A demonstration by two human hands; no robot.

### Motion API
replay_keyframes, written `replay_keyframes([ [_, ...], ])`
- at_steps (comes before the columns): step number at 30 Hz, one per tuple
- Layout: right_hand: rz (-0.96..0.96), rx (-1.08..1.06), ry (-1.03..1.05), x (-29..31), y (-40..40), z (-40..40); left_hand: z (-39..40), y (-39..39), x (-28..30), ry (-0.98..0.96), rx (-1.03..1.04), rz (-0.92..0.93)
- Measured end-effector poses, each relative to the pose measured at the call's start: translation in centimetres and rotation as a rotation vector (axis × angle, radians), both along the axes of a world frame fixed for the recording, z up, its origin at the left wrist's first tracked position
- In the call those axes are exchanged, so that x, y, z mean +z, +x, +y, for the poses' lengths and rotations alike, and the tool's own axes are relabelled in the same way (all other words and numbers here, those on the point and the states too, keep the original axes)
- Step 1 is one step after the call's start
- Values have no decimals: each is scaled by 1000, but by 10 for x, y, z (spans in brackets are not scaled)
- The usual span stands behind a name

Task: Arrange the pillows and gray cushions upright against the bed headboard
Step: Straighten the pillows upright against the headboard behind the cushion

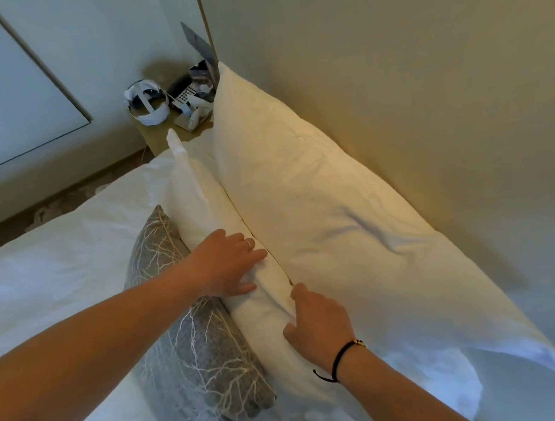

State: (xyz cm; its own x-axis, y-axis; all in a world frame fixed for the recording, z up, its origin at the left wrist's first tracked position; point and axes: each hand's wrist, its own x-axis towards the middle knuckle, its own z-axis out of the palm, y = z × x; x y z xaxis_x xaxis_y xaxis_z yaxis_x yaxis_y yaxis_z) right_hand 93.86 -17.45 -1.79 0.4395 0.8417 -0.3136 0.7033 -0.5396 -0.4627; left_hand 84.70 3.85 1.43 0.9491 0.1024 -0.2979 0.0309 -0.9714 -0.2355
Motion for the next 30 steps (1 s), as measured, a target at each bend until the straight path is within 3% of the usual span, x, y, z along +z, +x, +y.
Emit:
replay_keyframes([
  [3,148,6,-57,-1,-3,-26,-40,-9,-5,-45,-70,13],
  [11,118,44,-100,5,-18,-82,-90,-4,-14,-93,0,-106],
  [15,54,15,-42,6,-23,-102,-104,-3,-11,-181,6,-78],
  [24,45,-119,80,-3,-31,-129,-145,11,-8,-95,-92,-108],
  [30,-142,-206,60,3,-28,-129,-164,24,-7,-188,-47,-91],
])
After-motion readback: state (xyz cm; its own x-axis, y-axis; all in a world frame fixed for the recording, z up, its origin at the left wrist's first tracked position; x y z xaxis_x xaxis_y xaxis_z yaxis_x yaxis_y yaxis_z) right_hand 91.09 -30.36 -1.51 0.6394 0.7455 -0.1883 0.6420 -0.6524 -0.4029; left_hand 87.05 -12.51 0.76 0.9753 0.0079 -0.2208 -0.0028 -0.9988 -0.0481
